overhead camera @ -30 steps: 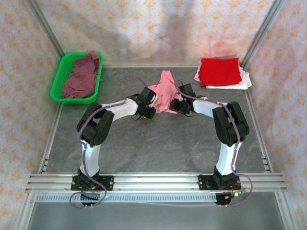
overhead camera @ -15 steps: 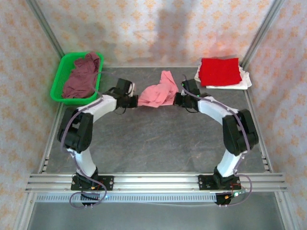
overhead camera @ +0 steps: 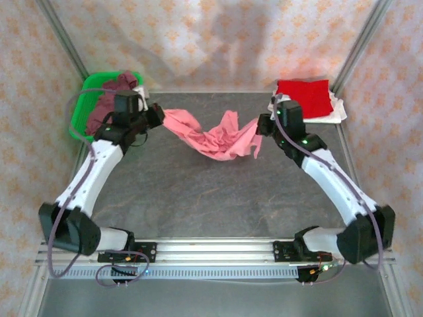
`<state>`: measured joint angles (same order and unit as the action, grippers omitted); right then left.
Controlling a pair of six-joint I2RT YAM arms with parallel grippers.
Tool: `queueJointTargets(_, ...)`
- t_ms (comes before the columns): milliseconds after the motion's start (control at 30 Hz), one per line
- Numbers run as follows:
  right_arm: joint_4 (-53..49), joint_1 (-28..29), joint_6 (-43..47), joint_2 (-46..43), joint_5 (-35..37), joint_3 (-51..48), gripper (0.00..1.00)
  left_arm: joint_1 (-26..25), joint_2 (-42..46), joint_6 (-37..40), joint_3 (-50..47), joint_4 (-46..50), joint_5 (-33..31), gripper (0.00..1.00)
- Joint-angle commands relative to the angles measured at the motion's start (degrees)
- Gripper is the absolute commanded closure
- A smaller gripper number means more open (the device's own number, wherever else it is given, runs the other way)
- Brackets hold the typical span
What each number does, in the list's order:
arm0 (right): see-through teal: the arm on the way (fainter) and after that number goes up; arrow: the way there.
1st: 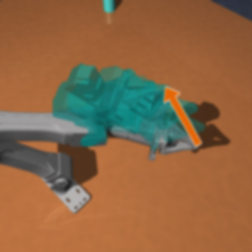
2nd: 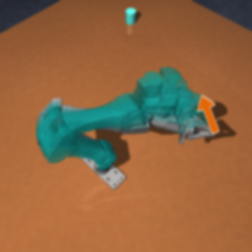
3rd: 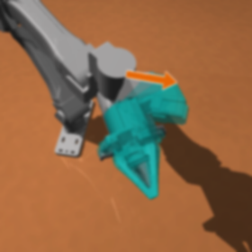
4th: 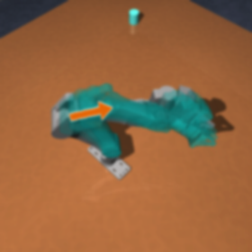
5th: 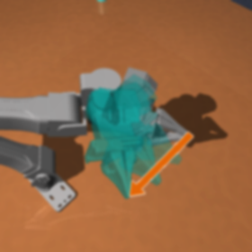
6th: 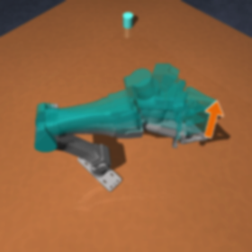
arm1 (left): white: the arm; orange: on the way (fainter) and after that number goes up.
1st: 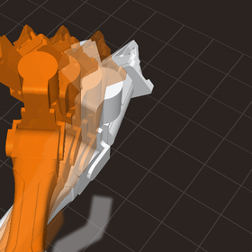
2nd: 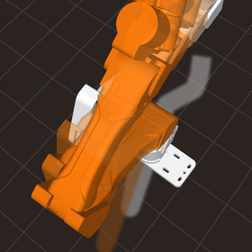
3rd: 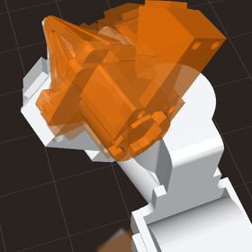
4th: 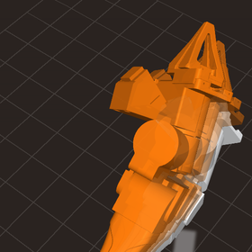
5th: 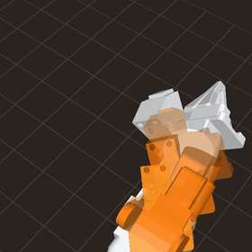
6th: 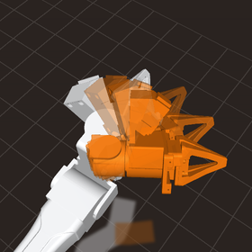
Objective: Fold and stack the t-shirts
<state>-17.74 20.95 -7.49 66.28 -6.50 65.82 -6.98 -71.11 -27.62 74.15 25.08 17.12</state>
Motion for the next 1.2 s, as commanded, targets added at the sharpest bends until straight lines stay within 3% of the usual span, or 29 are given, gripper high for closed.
queueJointTargets(0,-2.6,-0.8,3.8,-5.5,6.5,0.0,1.00,1.3,5.4,0.3,3.0,7.0,-6.6,1.00)
queueJointTargets(300,-7.2,-1.3,3.9,-18.3,8.3,1.9,1.00,2.6,18.4,3.5,6.9,11.9,-12.8,1.00)
queueJointTargets(500,-14.0,-1.2,3.6,-23.7,3.0,6.8,1.00,2.6,24.5,4.5,14.1,15.8,-9.4,1.00)
queueJointTargets(667,-16.9,-0.9,1.5,-24.2,1.8,10.9,1.00,2.6,25.9,3.5,22.7,20.0,-10.6,1.00)
queueJointTargets(833,-14.6,-1.3,2.3,-17.3,9.0,13.6,1.00,2.6,18.8,5.9,26.8,18.7,-12.7,1.00)
queueJointTargets(1000,-10.9,-8.8,0.3,0.9,0.7,21.2,1.00,2.7,3.3,8.9,30.4,13.9,-13.1,1.00)
queueJointTargets(1167,-3.4,-12.4,-0.6,18.5,1.0,26.6,1.00,4.3,-18.6,14.0,38.8,8.5,-10.6,1.00)
